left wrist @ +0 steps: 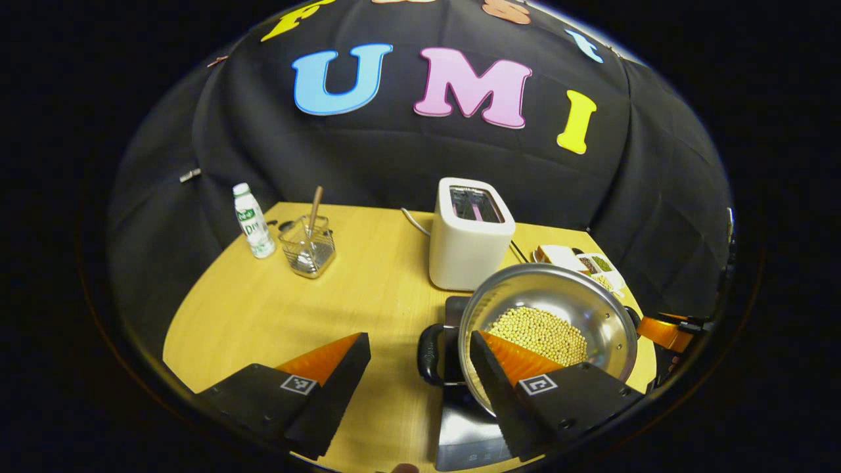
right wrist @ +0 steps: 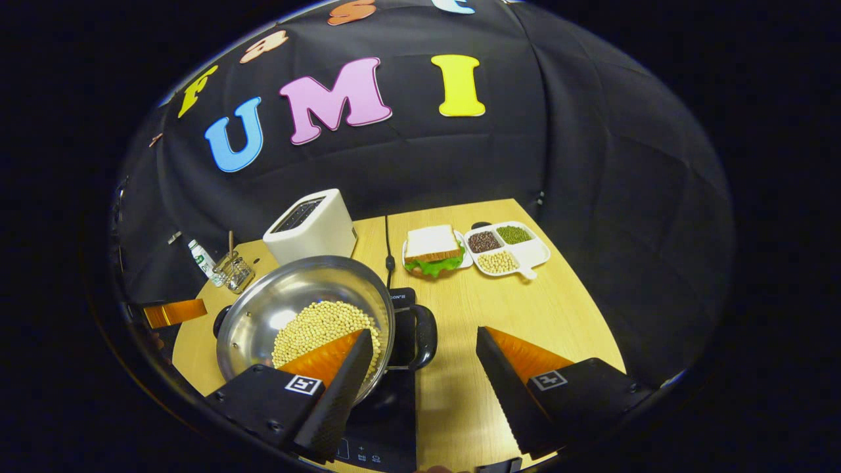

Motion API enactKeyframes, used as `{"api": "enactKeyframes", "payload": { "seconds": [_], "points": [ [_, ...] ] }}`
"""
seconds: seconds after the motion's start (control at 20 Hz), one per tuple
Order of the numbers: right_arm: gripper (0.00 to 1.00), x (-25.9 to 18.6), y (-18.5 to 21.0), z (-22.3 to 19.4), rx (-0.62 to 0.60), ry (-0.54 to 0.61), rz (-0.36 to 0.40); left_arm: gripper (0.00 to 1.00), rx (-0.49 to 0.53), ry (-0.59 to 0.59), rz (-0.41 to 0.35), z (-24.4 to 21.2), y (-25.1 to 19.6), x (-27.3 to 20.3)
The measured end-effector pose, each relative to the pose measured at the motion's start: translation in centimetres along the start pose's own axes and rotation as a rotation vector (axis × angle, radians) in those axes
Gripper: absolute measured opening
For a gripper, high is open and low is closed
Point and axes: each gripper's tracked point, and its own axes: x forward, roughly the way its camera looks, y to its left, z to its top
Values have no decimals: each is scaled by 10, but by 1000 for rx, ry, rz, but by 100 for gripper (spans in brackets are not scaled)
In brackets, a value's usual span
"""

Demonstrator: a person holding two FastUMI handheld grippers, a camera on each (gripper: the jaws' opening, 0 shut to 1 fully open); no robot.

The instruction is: First push the handle of the pot to place it horizontally, then grasp the pot with both hands and set it on the induction cooktop.

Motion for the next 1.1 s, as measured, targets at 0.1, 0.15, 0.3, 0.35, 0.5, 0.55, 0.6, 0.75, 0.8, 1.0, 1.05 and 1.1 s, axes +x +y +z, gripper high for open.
{"api": "enactKeyframes", "payload": {
  "seconds": [0.1, 0.15, 0.3, 0.35, 0.5, 0.55, 0.6, 0.75, 0.8, 1.0, 1.05, 1.1],
  "points": [
    [99, -14, -3, 13, -39, -51, -11, 96, 2, -57, 0, 14, -2, -22],
    [99, -23, -4, 21, -51, -82, -17, 95, -4, -90, 1, 23, -2, -33],
    [99, -51, -8, 51, -70, -194, -30, 96, -18, -216, -9, 48, -4, -73],
    [99, -62, -9, 62, -73, -236, -33, 95, -9, -263, 1, 58, -1, -84],
    [99, -97, -11, 87, -64, -359, -40, 95, 14, -380, 5, 68, -2, -127],
    [99, -107, -12, 92, -51, -388, -41, 95, 13, -412, -1, 70, -4, -140],
    [99, -117, -12, 95, -35, -409, -39, 95, 9, -444, 0, 71, -4, -153],
    [99, -143, -11, 95, 2, -460, -23, 95, 28, -540, 1, 89, -10, -186],
    [99, -148, -13, 93, -5, -470, -28, 95, 40, -566, 7, 87, -10, -194],
    [100, -177, -20, 82, -7, -496, -55, 95, -14, -559, 53, 60, 1, -219],
    [99, -184, -20, 84, 4, -518, -57, 92, -24, -558, 61, 57, 5, -225],
    [99, -192, -22, 85, 11, -539, -67, 95, -27, -556, 74, 54, 10, -233]
  ]
}}
